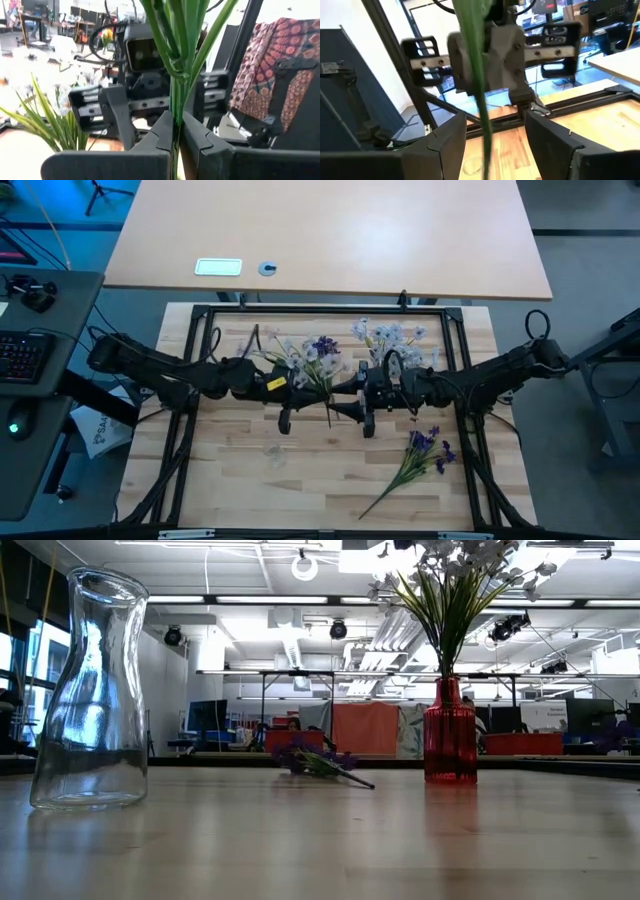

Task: Sort flowers into vase by color
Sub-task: Put the white flowers into the red vase

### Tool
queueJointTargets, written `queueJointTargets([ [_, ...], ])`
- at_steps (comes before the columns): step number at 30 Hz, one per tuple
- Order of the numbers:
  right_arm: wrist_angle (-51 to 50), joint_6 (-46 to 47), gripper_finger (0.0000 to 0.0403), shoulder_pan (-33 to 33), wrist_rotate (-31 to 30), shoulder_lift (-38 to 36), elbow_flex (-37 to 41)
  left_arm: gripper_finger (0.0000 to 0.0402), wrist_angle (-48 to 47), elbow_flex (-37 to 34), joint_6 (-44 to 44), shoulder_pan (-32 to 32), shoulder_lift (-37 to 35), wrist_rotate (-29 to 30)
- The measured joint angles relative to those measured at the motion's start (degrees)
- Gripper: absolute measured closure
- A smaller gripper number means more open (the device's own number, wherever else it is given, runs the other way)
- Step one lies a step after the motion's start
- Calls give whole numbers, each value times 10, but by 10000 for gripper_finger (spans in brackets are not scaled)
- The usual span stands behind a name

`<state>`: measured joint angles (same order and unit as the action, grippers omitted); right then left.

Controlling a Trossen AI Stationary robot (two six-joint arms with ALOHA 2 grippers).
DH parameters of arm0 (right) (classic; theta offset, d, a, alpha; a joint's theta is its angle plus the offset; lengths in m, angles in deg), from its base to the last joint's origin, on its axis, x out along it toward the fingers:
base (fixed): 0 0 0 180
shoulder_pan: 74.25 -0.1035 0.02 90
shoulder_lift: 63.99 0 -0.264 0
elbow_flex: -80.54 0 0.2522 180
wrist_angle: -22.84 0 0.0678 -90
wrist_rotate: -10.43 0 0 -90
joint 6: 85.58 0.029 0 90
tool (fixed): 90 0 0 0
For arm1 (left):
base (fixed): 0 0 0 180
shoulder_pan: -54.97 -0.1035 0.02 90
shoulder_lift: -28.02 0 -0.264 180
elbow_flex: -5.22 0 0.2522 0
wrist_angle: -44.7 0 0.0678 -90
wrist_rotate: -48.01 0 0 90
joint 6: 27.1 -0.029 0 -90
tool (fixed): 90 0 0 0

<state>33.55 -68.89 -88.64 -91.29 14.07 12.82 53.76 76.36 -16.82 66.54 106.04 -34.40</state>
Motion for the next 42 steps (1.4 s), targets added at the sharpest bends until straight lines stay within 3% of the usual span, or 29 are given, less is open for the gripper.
queueJointTargets([
  [11,-25,8,244,9,28,0,0,401,11,7,-10,-15,28,6],
  [29,-29,10,392,9,34,0,0,399,-1,8,-8,-14,28,3],
  [37,-38,2,400,9,55,-12,0,342,-27,8,30,-14,23,4],
  [42,-78,-24,401,8,63,-81,0,286,-140,7,30,-15,-21,11],
])
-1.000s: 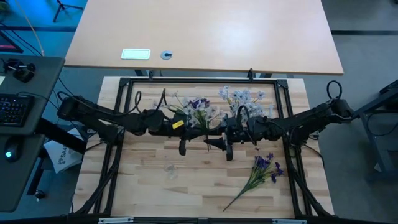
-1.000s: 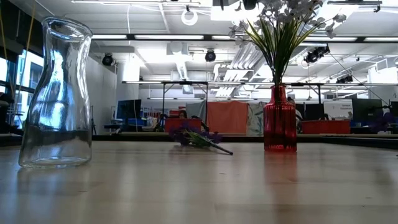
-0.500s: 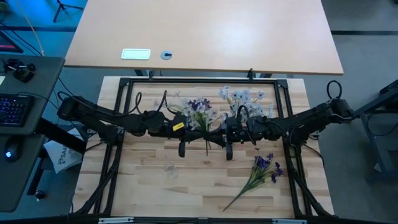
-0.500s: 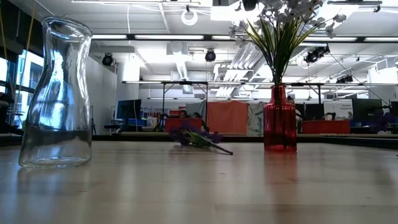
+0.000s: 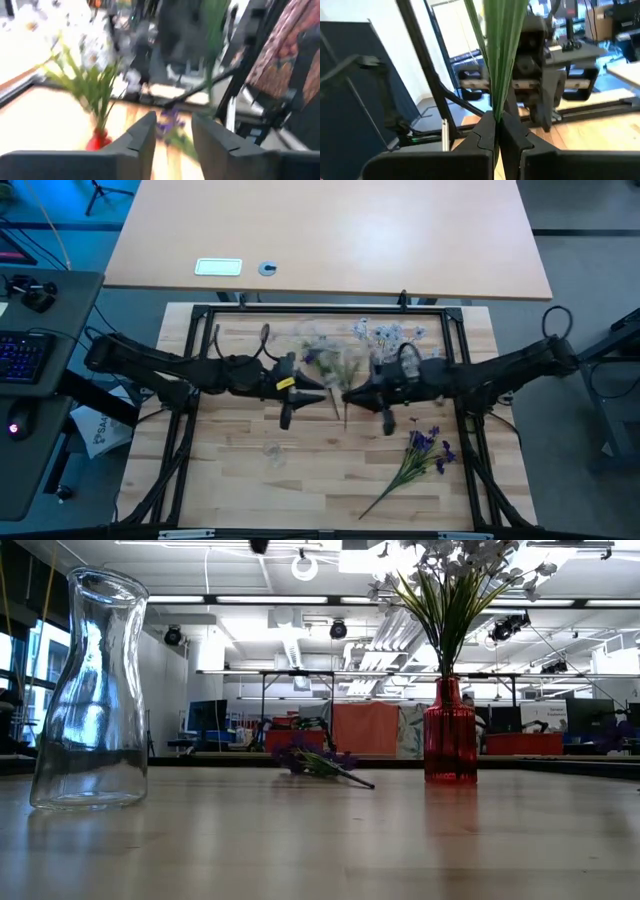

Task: Sort flowers into vase by color
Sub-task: Put the white flowers into the red vase

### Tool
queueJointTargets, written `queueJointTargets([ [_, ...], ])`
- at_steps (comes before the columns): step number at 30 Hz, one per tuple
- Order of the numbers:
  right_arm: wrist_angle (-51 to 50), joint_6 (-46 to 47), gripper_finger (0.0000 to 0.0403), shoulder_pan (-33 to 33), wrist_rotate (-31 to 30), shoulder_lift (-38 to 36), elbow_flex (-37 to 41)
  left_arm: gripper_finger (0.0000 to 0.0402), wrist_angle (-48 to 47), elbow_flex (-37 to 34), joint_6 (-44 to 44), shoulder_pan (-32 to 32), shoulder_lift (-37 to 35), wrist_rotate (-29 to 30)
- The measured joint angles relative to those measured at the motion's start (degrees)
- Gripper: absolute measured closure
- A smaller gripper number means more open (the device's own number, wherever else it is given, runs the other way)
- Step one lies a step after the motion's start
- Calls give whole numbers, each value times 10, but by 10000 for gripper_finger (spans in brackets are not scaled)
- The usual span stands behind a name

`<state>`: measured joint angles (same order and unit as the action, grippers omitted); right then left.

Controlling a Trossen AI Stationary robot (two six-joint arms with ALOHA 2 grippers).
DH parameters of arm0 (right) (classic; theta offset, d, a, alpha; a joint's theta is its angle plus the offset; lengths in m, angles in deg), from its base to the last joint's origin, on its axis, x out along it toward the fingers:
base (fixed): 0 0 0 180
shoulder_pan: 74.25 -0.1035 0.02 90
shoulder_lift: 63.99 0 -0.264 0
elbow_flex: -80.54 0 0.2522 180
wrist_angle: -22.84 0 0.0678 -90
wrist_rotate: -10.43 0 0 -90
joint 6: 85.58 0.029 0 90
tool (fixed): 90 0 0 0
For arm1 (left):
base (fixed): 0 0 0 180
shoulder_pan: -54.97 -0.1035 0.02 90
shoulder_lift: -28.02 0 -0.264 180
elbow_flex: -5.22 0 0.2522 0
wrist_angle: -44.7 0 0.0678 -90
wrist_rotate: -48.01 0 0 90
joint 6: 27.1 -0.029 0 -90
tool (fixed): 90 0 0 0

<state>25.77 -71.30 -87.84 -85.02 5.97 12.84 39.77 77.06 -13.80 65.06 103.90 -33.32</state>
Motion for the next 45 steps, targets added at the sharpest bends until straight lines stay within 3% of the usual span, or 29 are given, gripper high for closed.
queueJointTargets([
  [5,-61,-30,402,-21,-2,-76,0,257,-147,-5,6,1,-56,7],
  [8,-102,-38,402,-49,-1,-106,-1,254,-162,-39,39,4,-68,24],
  [12,-133,-10,402,-98,-9,-107,18,253,-63,-110,100,16,-77,27],
  [16,-123,52,402,-153,-53,-97,68,253,72,-192,171,34,-72,53],
  [21,-11,94,402,-196,-135,-94,165,253,203,-238,198,43,-72,105],
  [26,102,-10,403,-159,-172,-79,209,253,266,-238,151,32,-74,125],
  [34,24,-92,403,-90,-174,-54,209,254,284,-238,130,19,-74,127],
  [45,26,-187,403,-48,-349,-55,209,259,285,-238,115,19,-74,132],
])
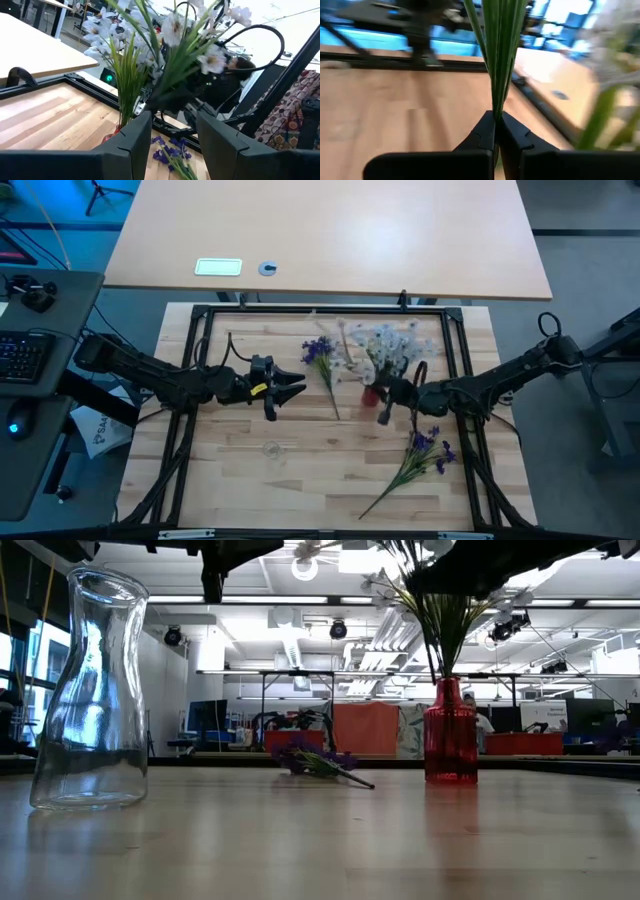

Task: Sort flowers into vase by color
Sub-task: Put the white flowers into the red vase

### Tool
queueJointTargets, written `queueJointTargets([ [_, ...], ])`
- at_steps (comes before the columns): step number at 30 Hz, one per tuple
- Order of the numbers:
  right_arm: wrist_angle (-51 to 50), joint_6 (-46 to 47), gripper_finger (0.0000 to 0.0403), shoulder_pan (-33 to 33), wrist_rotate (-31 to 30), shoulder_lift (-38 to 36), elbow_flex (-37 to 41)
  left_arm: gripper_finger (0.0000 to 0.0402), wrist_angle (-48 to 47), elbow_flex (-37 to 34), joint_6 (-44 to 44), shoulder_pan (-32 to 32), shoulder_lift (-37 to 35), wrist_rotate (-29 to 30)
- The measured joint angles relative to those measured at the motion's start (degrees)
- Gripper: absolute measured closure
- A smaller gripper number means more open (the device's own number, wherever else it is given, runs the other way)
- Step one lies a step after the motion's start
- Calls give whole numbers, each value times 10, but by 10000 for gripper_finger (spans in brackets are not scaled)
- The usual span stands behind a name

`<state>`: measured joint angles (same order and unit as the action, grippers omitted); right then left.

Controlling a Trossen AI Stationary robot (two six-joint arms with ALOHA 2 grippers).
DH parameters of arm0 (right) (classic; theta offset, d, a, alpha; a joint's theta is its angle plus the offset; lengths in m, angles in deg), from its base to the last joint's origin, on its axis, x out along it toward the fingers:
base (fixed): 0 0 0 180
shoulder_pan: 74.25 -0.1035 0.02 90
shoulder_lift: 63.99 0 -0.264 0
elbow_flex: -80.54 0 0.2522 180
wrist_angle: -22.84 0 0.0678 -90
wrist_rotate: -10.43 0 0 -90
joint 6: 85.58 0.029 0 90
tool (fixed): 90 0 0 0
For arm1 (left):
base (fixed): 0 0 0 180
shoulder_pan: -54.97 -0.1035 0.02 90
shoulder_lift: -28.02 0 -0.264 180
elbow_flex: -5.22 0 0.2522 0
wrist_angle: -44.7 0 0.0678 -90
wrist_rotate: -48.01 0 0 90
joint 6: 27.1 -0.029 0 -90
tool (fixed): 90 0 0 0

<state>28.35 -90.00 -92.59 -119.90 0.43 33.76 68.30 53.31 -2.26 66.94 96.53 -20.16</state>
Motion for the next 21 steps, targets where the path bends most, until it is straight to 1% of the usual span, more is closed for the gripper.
queueJointTargets([
  [4,12,-20,403,0,-85,0,0,259,0,0,0,0,0,1],
  [8,13,-21,403,-1,-142,0,0,259,0,0,0,1,0,1],
  [14,24,-21,403,-4,-148,0,0,259,0,0,0,1,0,0],
  [17,22,-23,403,-7,-145,0,-16,259,-1,0,0,1,0,-2],
  [19,10,-36,403,-10,-138,-1,-31,259,-2,0,0,1,0,-3],
  [21,-24,-37,403,-13,-132,-1,-49,259,-3,0,0,1,0,-3],
])
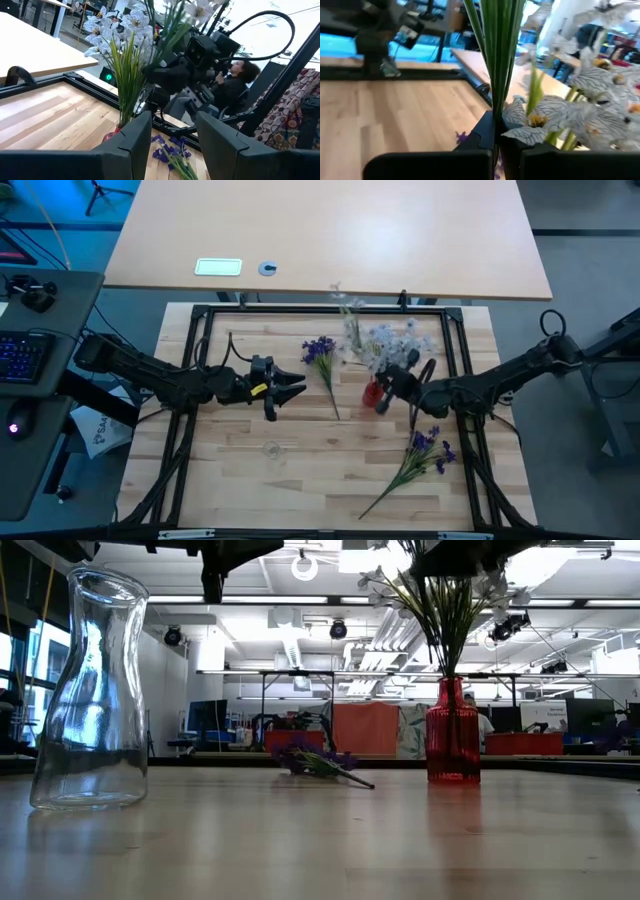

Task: Sort flowers into vase by color
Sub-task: Put the white flowers into the red vase

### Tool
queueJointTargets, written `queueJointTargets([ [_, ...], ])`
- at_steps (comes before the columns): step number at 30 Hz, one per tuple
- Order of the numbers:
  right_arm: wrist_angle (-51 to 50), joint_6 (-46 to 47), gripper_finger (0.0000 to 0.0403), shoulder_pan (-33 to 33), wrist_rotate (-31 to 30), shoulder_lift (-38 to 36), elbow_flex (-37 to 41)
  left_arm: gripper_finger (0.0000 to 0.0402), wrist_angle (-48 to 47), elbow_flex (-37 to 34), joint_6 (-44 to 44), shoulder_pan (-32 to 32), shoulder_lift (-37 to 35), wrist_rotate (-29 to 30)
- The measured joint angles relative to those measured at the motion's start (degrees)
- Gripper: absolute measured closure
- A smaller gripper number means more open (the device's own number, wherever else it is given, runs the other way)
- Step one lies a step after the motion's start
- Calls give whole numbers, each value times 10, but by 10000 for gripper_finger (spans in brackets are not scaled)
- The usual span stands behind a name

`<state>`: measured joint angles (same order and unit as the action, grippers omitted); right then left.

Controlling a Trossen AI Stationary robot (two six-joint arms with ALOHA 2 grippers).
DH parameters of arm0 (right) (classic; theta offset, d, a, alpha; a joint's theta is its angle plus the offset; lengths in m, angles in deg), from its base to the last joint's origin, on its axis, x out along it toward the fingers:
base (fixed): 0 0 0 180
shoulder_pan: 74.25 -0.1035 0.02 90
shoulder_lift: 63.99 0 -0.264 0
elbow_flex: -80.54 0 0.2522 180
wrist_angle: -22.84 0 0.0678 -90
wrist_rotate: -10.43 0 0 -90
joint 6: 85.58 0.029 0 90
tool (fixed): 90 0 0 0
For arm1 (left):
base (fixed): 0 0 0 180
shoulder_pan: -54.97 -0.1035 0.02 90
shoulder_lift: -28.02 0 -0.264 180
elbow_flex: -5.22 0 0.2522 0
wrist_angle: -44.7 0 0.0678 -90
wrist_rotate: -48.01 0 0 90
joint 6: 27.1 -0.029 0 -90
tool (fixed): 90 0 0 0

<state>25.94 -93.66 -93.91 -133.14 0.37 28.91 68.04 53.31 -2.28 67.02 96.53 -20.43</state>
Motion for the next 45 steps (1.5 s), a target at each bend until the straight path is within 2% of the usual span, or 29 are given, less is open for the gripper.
queueJointTargets([
  [4,-93,66,403,0,40,0,-15,259,-3,0,0,0,0,0],
  [7,-133,109,403,0,41,0,-15,259,-2,0,0,0,0,0],
  [30,-68,35,403,2,2,-17,-15,259,-18,0,0,0,0,0],
  [40,-162,139,403,2,6,-24,-15,259,-30,0,4,0,0,0],
  [45,-158,123,403,2,-9,-24,-15,259,-44,0,4,0,0,1],
])
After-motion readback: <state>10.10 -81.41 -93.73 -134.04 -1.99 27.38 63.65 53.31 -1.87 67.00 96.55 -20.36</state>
